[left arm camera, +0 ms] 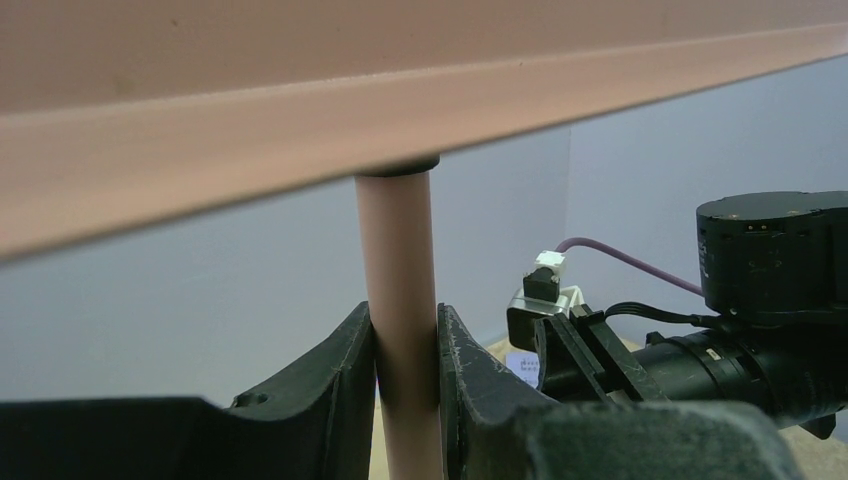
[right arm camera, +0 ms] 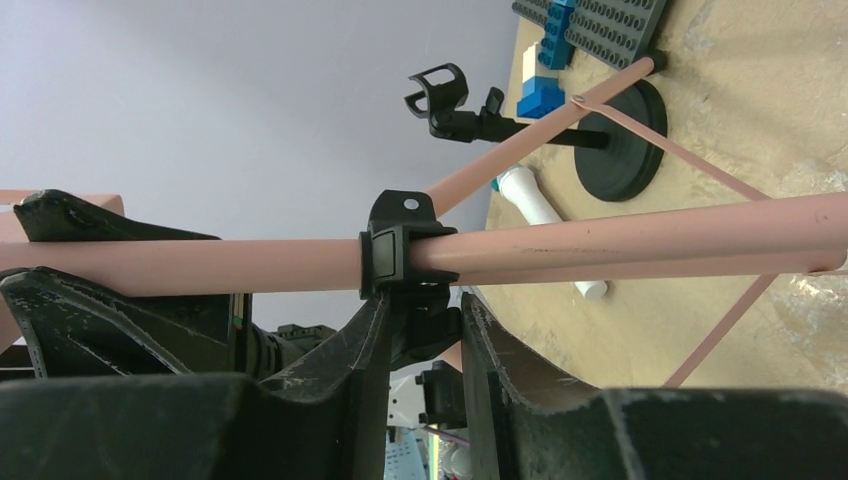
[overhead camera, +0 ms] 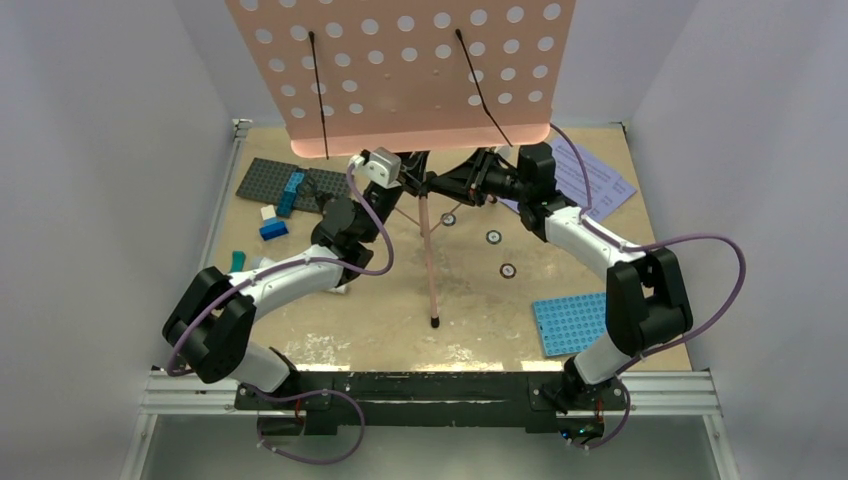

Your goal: Pack up the instrument practice props

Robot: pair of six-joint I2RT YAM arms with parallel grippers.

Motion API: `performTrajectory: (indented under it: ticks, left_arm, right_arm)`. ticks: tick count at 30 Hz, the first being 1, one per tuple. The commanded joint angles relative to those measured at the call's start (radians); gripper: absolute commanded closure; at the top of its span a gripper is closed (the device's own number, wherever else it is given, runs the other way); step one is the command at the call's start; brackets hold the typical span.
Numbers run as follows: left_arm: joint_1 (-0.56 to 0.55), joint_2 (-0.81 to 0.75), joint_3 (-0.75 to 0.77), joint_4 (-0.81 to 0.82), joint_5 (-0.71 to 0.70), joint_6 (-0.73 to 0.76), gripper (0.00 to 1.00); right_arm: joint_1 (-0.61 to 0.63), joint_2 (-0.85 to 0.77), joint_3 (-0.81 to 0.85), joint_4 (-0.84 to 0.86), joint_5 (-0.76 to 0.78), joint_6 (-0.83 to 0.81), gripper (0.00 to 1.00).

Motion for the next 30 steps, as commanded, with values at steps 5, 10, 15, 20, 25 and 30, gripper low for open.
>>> performTrajectory:
  ticks: [5, 10, 15, 20, 25, 30]
  left_arm:
    - [-0.015, -0.017, -0.021, -0.049, 0.192, -0.027, 1.00]
    - [0.017, -0.005, -0.016, -0.054, 0.233, -0.118, 1.00]
    - [0.041, 0.004, -0.005, -0.071, 0.283, -0.181, 1.00]
    - [0.044, 0.020, 0.016, -0.082, 0.313, -0.227, 1.00]
    - [0.044, 0.039, 0.039, -0.091, 0.322, -0.267, 1.00]
    - [0.042, 0.056, 0.050, -0.091, 0.313, -0.296, 1.00]
  right_arm:
    - [0.004, -0.013, 0.046, 0.010, -0.026, -0.096, 1.00]
    - [-0.002, -0.020, 0.026, 0.025, -0.048, -0.147, 1.00]
    - [-0.003, -0.070, -0.018, -0.018, -0.037, -0.247, 1.00]
    - [-0.002, -0.150, -0.063, -0.081, 0.015, -0.378, 1.00]
    - [-0.002, -0.247, -0.134, -0.134, 0.108, -0.512, 1.00]
    - [-0.001, -0.286, -0.205, -0.107, 0.160, -0.606, 1.00]
